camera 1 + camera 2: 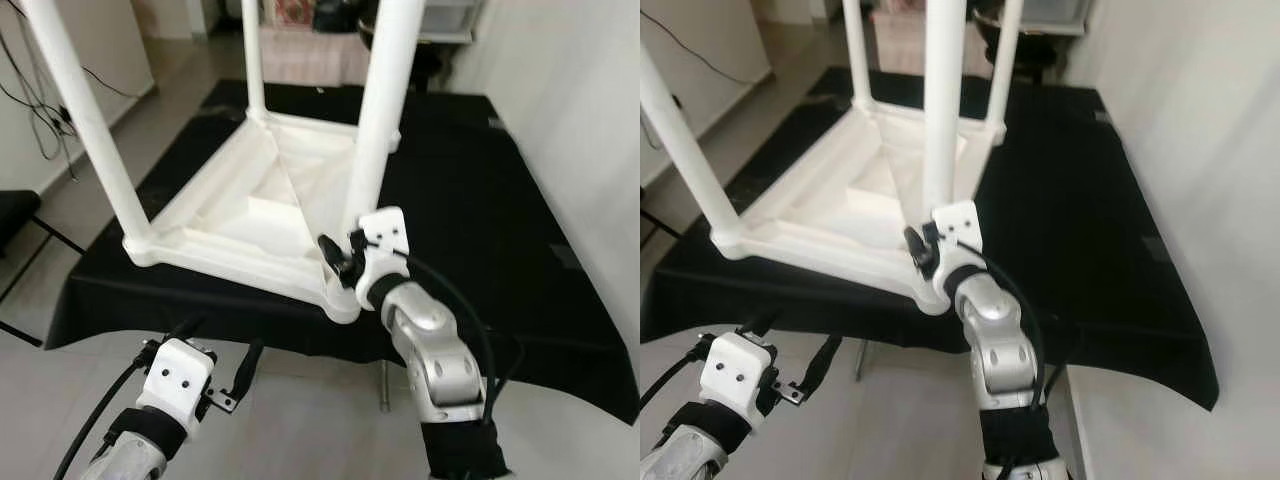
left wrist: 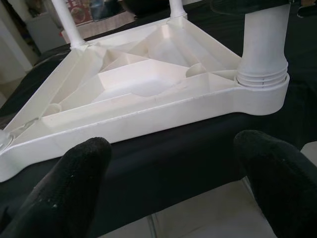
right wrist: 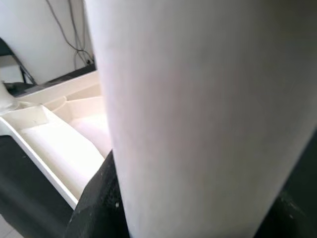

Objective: Building children table

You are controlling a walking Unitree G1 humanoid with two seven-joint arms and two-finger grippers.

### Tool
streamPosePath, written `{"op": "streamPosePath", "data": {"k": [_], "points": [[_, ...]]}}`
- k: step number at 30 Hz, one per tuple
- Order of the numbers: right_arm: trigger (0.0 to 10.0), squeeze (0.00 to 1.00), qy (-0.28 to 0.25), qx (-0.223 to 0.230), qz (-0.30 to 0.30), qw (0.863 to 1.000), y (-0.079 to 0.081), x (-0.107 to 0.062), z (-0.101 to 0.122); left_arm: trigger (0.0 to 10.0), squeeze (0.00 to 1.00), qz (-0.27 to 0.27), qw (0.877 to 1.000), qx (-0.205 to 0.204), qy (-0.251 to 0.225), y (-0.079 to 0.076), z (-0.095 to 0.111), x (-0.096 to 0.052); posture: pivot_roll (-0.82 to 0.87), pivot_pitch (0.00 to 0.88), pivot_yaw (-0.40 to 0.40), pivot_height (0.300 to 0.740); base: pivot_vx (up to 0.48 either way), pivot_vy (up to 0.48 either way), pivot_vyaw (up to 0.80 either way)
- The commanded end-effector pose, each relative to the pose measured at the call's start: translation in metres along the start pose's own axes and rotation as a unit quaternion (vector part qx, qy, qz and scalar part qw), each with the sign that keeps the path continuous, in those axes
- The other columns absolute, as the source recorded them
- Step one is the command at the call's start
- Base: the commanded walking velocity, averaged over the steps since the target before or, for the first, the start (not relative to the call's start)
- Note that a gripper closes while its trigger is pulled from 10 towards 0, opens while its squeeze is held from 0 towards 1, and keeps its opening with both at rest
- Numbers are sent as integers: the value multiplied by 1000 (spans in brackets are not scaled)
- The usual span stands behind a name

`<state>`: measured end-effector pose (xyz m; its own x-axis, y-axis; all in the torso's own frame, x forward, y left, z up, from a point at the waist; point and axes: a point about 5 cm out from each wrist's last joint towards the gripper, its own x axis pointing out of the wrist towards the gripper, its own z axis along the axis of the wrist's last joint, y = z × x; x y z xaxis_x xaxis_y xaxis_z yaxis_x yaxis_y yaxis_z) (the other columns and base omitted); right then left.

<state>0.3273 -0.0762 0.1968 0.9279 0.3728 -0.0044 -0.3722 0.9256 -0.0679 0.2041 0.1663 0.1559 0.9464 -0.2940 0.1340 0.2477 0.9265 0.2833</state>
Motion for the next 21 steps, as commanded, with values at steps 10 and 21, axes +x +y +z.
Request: {"op": "streamPosePath", "data": {"k": [10,21], "points": [[10000,1000,4,84,244,966,47,24,5,10000,0,-3,1000,-2,8,-3,-6,-3,34,131,-65,740,0,0,0],[10000,0,11,-56,442,895,18,25,14,10000,0,-5,1000,-5,3,-7,-2,-5,44,154,-76,740,0,0,0]]}}
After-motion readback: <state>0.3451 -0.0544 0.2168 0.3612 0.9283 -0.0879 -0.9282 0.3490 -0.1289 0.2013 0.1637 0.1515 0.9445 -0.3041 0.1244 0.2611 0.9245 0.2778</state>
